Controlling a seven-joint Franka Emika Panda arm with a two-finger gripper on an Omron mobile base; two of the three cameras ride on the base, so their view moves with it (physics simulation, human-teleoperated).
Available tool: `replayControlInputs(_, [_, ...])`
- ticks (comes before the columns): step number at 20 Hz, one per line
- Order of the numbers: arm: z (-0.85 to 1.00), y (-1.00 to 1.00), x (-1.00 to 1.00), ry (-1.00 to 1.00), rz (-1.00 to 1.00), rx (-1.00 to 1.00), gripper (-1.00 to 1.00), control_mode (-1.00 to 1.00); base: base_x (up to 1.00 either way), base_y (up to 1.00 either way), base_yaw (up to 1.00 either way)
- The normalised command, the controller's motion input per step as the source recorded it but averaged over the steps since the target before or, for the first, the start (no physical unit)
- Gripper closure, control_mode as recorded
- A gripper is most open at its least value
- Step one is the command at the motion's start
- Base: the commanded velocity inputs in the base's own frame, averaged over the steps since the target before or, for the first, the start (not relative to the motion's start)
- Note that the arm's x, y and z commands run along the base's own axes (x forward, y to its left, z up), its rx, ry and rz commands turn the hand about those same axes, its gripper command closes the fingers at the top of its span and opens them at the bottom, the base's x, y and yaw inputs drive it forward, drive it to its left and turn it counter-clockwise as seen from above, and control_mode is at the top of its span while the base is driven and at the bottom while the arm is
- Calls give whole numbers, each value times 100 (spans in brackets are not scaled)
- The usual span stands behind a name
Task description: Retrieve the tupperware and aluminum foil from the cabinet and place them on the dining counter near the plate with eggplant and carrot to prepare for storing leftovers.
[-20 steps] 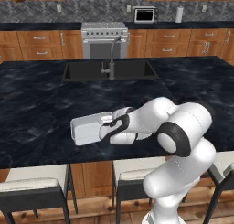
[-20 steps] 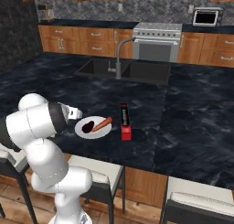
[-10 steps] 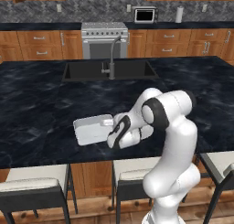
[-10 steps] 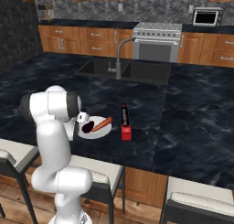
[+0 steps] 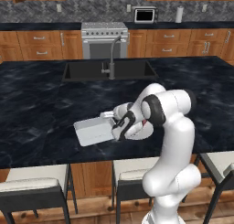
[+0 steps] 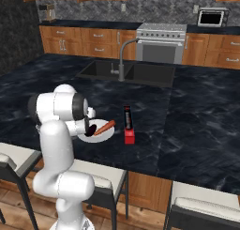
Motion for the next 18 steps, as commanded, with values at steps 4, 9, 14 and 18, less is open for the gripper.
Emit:
replayControlInputs(4, [100, 1, 9, 31, -1, -9, -100, -100, 0, 0, 0])
replayControlInputs(9, [99, -9, -25, 51, 0, -13, -100, -100, 0, 0, 0])
replayControlInputs(14, [74, -43, -90, 40, -10, -5, -100, -100, 0, 0, 0])
replayControlInputs(18, [96, -67, -75, 31, -12, 0, -100, -100, 0, 0, 0])
